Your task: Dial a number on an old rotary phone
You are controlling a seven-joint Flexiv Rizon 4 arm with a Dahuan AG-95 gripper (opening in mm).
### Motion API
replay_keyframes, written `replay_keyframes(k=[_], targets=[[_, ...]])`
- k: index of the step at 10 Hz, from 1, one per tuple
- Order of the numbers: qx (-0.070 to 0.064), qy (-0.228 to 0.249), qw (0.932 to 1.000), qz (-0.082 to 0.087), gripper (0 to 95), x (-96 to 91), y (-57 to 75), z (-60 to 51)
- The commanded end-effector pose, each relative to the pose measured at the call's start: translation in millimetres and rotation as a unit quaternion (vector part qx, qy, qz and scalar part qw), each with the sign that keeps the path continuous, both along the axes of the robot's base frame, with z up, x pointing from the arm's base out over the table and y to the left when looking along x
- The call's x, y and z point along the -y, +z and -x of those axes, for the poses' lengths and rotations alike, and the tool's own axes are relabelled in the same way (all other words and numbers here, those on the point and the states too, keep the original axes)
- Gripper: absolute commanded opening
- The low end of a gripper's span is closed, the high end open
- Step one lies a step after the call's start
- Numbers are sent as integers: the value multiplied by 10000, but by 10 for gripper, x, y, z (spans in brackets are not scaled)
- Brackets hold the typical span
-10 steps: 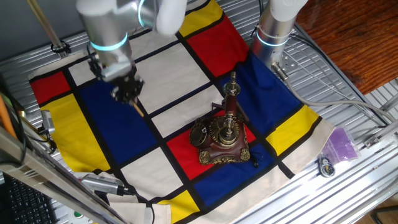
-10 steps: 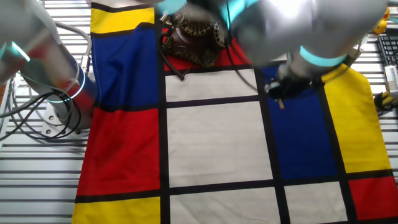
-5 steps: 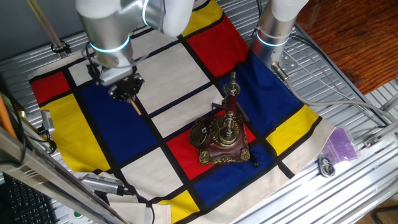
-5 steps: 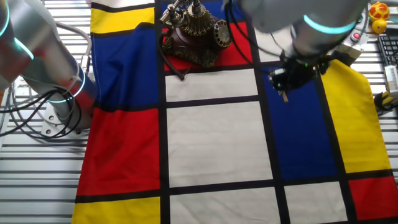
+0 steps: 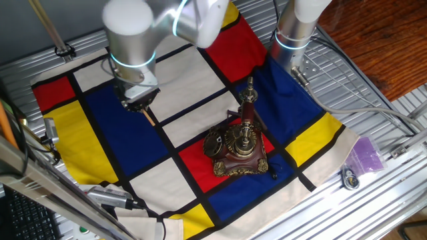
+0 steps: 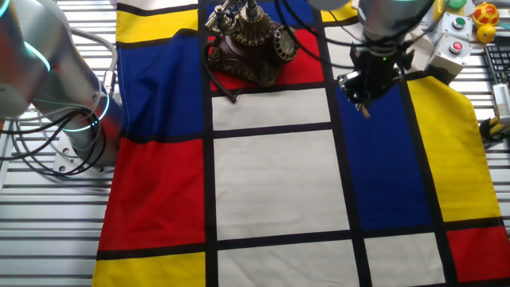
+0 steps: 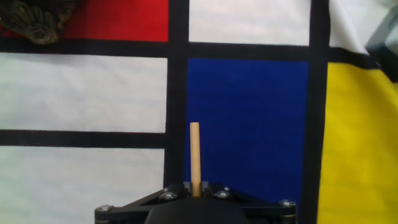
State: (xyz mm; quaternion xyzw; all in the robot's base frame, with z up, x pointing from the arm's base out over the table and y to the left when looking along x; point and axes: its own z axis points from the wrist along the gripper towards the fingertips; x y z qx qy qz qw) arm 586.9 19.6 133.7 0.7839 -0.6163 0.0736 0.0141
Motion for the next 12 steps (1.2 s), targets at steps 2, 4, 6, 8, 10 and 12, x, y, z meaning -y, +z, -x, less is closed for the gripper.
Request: replay_keyframes(k=[2, 4, 6, 8, 10, 12], targets=[[-108, 221, 9996, 99, 0, -19, 33, 4], [-189, 435, 9988, 92, 0, -23, 57, 10], [-225, 453, 9987, 56, 0, -44, 121, 27], [-187, 439, 9988, 99, 0, -46, 137, 21], [-188, 421, 9989, 121, 0, -43, 146, 3], [-217, 514, 9984, 106, 0, -43, 146, 3]])
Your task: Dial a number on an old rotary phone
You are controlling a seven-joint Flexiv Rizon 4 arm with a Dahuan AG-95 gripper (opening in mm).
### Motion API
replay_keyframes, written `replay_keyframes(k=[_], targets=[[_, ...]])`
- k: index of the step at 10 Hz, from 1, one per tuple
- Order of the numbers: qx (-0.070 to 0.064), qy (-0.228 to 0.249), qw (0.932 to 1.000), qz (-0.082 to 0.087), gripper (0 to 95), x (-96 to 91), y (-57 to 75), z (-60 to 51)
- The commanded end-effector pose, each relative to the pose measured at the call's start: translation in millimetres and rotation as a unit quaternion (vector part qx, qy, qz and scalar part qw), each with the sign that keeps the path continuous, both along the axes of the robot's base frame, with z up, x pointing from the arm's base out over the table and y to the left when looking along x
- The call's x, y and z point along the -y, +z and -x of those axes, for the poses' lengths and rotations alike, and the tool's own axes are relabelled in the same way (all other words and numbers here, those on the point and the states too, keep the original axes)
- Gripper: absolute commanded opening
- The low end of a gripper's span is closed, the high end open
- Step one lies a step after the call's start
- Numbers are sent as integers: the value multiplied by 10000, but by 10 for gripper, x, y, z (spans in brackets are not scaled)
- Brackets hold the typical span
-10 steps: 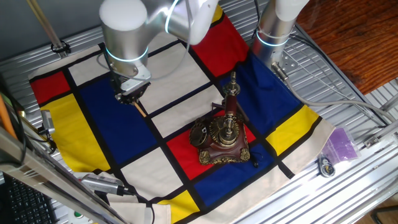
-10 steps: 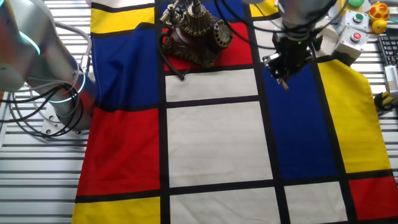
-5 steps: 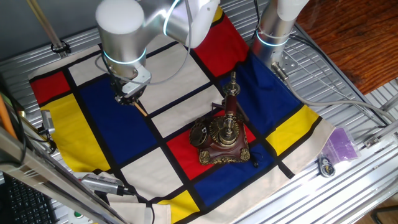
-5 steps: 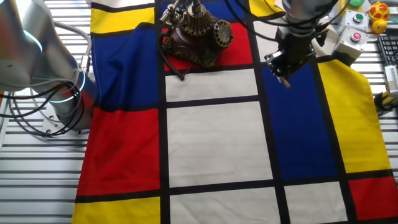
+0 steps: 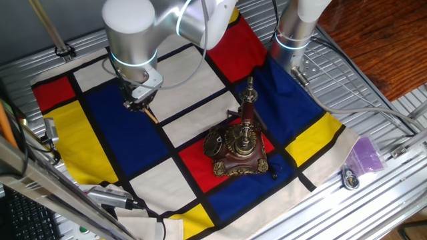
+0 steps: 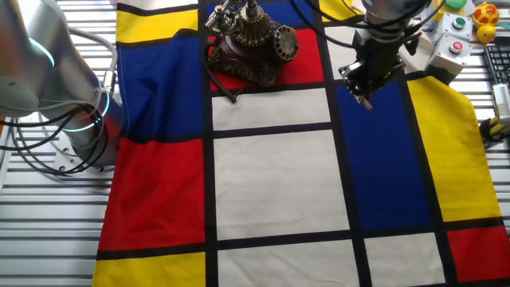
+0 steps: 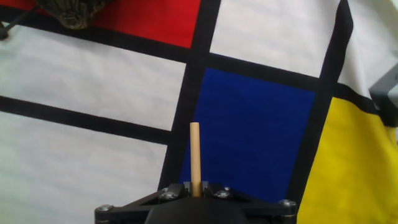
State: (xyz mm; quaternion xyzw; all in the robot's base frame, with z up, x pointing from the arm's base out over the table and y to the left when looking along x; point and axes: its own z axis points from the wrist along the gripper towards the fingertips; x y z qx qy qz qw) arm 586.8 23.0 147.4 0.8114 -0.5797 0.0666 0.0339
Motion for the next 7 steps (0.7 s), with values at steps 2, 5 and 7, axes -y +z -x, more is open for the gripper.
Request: replay_keyframes(k=[2, 5, 7], targets=[[-82, 409, 9991, -19, 0, -9, 9, 2], [-119, 712, 9974, -1, 0, -9, 9, 2], [-227, 756, 9969, -49, 0, -9, 9, 2]])
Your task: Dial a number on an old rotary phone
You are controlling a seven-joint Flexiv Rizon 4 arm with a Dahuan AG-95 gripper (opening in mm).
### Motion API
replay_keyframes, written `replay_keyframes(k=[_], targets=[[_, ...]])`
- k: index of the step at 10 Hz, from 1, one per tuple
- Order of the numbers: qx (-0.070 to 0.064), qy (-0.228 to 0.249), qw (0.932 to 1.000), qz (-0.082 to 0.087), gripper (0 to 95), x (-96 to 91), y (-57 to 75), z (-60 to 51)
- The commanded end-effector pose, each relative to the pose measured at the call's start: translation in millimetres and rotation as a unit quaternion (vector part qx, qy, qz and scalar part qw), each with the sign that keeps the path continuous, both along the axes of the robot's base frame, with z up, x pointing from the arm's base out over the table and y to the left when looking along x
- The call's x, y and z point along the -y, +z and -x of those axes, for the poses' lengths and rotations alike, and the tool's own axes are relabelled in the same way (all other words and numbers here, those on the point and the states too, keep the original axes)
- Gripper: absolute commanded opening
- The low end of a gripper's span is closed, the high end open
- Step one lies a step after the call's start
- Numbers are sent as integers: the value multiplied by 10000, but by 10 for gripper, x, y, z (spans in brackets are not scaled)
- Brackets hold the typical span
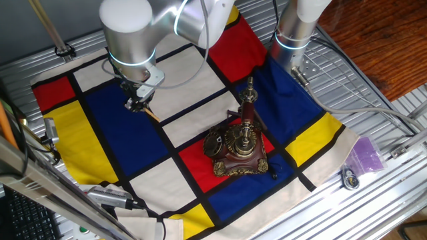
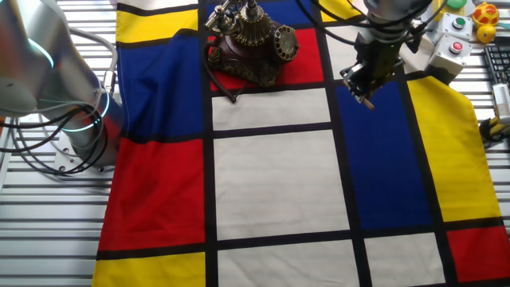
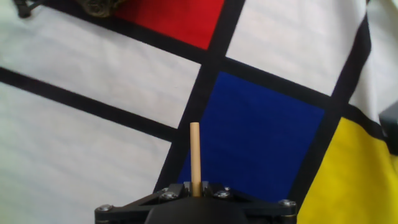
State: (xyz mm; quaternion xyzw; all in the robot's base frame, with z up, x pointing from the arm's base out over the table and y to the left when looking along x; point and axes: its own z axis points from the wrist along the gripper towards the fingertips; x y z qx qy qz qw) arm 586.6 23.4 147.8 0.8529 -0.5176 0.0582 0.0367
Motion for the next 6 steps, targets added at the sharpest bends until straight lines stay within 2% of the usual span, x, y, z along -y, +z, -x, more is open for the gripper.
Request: replay_keyframes(k=[1, 2, 3, 4, 5, 6], targets=[[-208, 5, 9997, -84, 0, -5, 5, 0], [-280, 69, 9996, -58, 0, -90, 49, 41], [-286, 69, 9996, -26, 0, -164, 82, 86], [-255, -9, 9997, 20, 0, -418, 184, 297], [-212, 17, 9998, 57, 0, -541, 221, 395], [-224, 96, 9997, 88, 0, -683, 228, 499]])
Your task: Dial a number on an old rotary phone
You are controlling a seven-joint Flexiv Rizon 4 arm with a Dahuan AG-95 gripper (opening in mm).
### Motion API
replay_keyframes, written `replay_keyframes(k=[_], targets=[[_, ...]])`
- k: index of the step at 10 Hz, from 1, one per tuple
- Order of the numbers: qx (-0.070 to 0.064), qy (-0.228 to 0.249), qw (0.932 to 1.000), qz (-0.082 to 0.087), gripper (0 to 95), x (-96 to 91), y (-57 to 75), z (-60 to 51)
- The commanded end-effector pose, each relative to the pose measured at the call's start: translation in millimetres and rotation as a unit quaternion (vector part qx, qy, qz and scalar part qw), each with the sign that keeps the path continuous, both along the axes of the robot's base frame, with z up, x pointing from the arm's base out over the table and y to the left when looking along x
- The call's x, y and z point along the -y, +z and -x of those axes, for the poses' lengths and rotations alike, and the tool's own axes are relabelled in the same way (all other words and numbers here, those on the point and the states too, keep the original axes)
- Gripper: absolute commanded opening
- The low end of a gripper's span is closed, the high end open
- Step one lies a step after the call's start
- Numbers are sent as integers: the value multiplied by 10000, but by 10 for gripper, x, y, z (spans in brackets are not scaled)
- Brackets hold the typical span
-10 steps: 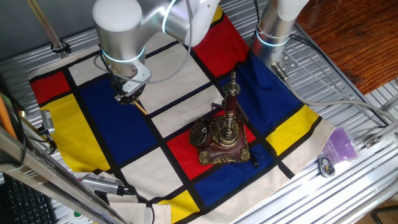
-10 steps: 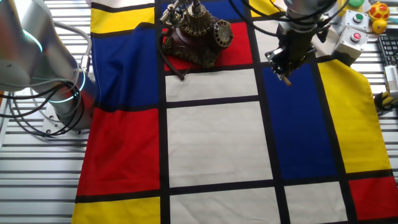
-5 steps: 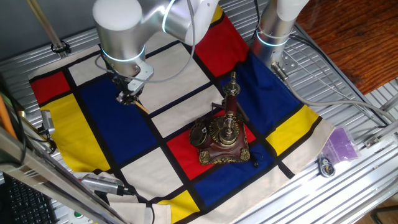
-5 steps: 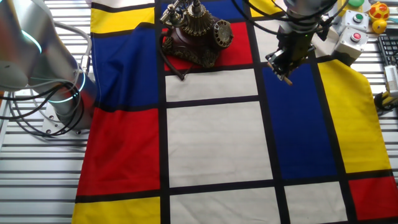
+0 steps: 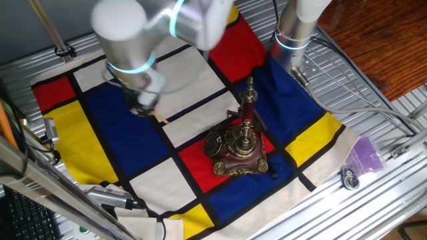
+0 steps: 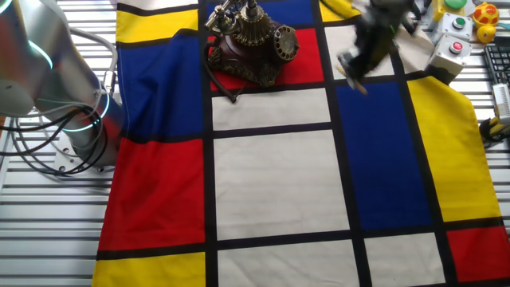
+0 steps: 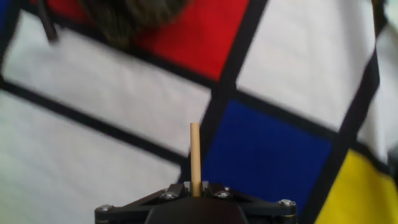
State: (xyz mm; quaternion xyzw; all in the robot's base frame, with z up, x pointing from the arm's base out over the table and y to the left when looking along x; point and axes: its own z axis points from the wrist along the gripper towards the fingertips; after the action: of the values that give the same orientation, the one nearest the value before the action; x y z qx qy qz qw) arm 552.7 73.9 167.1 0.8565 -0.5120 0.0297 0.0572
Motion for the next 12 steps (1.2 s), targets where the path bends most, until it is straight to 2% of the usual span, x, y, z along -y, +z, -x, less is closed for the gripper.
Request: replay_keyframes(k=[1, 5, 7, 10, 12], targets=[[123, 208, 9997, 55, 0, -339, -18, 269], [19, 749, 9972, -21, 0, -607, -190, 413], [70, 754, 9971, 5, 0, -663, -221, 482], [207, 803, 9966, 7, 0, -656, -216, 480], [197, 783, 9967, 0, 0, -650, -213, 479]])
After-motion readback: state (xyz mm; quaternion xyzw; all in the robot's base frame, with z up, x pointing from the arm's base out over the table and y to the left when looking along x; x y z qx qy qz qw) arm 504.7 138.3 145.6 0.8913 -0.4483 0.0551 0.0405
